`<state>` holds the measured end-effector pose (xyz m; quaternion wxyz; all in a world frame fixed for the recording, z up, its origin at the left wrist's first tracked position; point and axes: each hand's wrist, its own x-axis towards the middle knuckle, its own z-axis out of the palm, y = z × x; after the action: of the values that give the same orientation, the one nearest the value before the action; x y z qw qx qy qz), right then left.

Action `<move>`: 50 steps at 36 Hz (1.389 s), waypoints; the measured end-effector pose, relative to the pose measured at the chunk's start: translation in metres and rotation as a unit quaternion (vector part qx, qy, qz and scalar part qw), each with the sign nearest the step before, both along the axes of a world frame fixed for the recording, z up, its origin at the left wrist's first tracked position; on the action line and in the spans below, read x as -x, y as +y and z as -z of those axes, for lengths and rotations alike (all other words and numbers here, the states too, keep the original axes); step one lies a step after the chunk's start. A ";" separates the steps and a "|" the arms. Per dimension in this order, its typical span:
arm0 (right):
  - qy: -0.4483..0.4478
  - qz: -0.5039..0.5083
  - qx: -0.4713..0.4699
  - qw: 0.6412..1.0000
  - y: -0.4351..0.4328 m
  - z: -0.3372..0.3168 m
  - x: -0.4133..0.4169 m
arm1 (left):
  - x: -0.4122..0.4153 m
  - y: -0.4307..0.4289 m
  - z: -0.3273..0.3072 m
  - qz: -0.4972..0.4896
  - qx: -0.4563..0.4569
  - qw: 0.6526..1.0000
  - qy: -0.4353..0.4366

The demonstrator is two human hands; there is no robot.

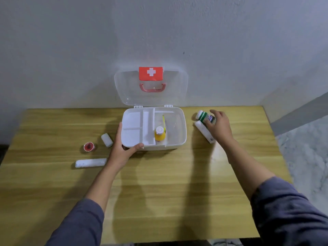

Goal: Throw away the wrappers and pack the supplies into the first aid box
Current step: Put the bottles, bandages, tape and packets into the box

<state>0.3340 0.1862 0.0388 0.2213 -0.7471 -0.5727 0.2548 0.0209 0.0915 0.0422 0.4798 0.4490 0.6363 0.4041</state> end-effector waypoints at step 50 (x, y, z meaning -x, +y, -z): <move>-0.188 -0.277 0.081 0.939 -0.048 -0.083 0.120 | 0.010 0.001 0.004 0.029 0.002 0.999 -0.014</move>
<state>0.2140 0.1382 0.1218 -0.0308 -0.6087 -0.7655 0.2065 0.0114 0.0928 0.0383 0.5010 0.4605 0.6171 0.3951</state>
